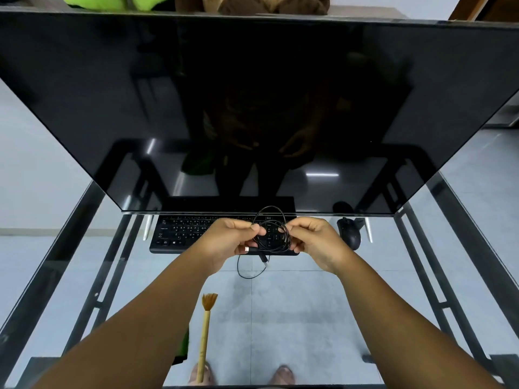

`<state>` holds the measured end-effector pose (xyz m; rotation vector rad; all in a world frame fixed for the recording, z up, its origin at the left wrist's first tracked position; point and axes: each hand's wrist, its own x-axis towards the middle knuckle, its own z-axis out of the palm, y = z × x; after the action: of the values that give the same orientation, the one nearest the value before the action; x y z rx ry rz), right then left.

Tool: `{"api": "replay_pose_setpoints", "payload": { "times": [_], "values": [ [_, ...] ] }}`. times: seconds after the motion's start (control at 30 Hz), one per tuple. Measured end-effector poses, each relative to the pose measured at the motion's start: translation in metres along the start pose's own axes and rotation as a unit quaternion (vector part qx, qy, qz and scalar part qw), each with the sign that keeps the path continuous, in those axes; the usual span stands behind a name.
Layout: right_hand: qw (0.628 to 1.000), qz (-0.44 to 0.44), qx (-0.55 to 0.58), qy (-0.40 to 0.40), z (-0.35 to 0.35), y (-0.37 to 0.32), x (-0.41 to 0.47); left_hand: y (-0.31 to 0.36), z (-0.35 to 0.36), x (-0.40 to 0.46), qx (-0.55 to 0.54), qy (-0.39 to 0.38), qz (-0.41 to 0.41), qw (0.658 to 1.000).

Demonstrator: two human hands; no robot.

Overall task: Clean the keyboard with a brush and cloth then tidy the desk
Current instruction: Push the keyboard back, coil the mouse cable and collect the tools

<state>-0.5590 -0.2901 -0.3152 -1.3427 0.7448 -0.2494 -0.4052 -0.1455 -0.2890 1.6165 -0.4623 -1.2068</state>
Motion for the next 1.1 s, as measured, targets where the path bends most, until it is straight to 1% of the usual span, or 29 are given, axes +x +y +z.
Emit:
{"api": "replay_pose_setpoints", "payload": {
  "times": [0.1,0.23,0.37,0.5,0.7,0.8,0.97,1.1],
  "values": [
    [1.0,-0.028,-0.004,-0.002,-0.002,-0.005,0.0,0.003,-0.001,-0.001,0.017,-0.019,-0.012,1.0],
    [0.996,-0.064,-0.064,-0.026,-0.005,-0.014,-0.001,0.008,-0.002,-0.002,0.035,-0.027,-0.027,0.999],
    [0.991,-0.087,-0.106,0.004,-0.005,-0.021,-0.003,0.009,-0.001,-0.003,0.052,-0.022,-0.046,0.997],
    [0.99,-0.069,-0.12,-0.005,-0.007,-0.025,-0.001,0.008,0.002,-0.003,0.044,-0.017,-0.056,0.997],
    [0.995,0.002,-0.084,-0.048,-0.006,-0.026,-0.002,0.007,0.003,0.001,0.035,0.014,-0.058,0.998],
    [0.996,0.001,-0.073,-0.051,-0.005,-0.025,-0.003,0.006,0.005,0.003,0.036,0.037,-0.051,0.997],
    [0.995,0.01,-0.093,-0.028,0.0,-0.022,-0.005,0.005,0.012,0.008,0.037,0.074,-0.042,0.996],
    [0.998,0.015,-0.063,0.012,-0.001,-0.018,-0.004,0.003,0.016,0.009,0.026,0.066,-0.035,0.997]
  ]
}}
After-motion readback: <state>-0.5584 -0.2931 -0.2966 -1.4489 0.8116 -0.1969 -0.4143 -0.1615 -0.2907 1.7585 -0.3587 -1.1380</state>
